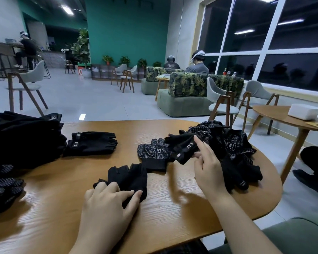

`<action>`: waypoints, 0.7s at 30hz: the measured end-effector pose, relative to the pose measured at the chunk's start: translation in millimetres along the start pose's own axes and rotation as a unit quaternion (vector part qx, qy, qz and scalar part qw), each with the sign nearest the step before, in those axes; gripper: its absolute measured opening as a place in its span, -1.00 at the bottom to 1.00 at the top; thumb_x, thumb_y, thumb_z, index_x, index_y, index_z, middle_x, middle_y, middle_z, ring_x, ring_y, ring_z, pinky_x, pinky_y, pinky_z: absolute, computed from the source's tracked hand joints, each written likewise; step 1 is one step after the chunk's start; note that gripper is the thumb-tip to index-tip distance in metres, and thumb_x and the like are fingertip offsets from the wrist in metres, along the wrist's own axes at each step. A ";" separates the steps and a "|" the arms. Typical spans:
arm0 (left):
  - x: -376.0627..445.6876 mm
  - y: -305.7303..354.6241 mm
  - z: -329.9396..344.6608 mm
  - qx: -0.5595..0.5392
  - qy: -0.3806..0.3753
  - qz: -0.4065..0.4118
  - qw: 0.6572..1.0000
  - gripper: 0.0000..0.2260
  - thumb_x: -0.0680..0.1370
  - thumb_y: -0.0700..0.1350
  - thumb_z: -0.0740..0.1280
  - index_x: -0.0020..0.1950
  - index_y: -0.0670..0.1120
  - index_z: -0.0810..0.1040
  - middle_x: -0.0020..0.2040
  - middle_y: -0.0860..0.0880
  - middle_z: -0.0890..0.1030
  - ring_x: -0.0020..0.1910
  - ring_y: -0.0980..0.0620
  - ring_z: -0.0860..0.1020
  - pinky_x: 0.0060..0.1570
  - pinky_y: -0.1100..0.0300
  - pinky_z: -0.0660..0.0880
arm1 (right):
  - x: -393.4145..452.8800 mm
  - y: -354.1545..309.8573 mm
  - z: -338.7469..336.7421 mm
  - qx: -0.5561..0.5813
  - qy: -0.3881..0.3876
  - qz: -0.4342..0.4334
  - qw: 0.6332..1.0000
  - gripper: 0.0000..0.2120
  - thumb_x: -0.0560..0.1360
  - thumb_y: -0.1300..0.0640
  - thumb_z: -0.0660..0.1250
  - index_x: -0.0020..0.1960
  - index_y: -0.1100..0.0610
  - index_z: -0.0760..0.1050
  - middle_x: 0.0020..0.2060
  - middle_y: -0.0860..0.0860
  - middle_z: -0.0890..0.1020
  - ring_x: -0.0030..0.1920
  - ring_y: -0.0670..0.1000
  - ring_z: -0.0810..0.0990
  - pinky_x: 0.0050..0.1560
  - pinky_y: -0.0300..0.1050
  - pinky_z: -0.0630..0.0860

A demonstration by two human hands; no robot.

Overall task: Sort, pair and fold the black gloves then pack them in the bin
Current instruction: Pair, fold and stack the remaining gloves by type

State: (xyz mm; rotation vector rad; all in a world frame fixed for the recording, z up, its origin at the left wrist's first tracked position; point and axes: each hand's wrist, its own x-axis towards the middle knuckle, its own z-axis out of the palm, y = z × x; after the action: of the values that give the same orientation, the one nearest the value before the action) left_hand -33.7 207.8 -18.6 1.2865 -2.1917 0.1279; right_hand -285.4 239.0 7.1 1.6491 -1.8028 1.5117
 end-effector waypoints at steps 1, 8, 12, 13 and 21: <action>-0.7 0.3 -1.3 0.001 -0.003 -0.007 1.000 -0.59 0.45 0.28 0.07 -0.33 0.22 0.66 -0.48 0.15 0.33 -0.39 0.07 0.36 -0.29 0.15 0.29 | -2.0 -4.9 0.5 0.005 0.005 0.004 1.000 -0.41 0.51 0.45 0.17 0.40 -0.07 0.28 0.24 -0.13 0.46 0.09 -0.07 0.55 0.15 -0.07 0.52; -7.2 -3.4 -13.2 -0.116 -0.061 -0.083 0.988 -0.38 0.38 0.31 -0.25 -0.37 0.20 0.59 -0.34 0.09 0.47 -0.17 0.15 0.39 -0.08 0.19 0.16 | -7.6 -28.0 6.8 0.100 0.064 0.096 0.988 -0.53 0.43 0.37 0.37 -0.01 -0.22 0.43 -0.15 0.00 0.55 -0.25 -0.08 0.52 -0.13 -0.14 0.48; -5.8 -26.5 -19.2 -0.345 -0.055 -0.108 0.931 -0.68 0.42 0.21 0.03 -0.20 0.40 0.60 -0.15 0.25 0.56 -0.03 0.27 0.39 0.06 0.16 0.31 | -5.1 -33.2 9.5 0.059 0.085 0.081 0.991 -0.82 0.38 0.23 0.49 -0.12 0.03 0.54 -0.15 -0.04 0.37 -0.32 -0.11 0.38 -0.26 -0.30 0.39; -6.5 -33.6 -18.1 -0.334 -0.041 -0.089 0.938 -0.75 0.40 0.23 0.10 -0.16 0.45 0.57 -0.06 0.33 0.53 0.02 0.30 0.37 0.04 0.16 0.34 | -4.4 -34.1 9.7 0.049 0.087 0.083 0.992 -0.85 0.37 0.19 0.50 -0.12 0.08 0.55 -0.13 -0.02 0.37 -0.31 -0.14 0.37 -0.27 -0.30 0.40; -13.9 -49.0 -5.1 -0.233 -0.068 0.040 0.969 -0.73 0.34 0.26 0.23 0.00 0.57 0.39 0.25 0.47 0.35 0.30 0.44 0.25 0.24 0.06 0.34 | -2.6 -53.2 3.8 0.135 0.013 0.164 0.977 -0.87 0.55 0.08 0.27 -0.10 -0.05 0.32 -0.24 -0.02 0.54 -0.41 -0.09 0.64 -0.36 -0.08 0.56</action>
State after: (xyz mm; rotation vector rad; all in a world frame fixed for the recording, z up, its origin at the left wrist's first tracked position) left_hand 13.9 194.4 -31.8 0.9640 -2.2082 -0.4320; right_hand -237.9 247.5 29.9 1.4841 -2.0051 1.9862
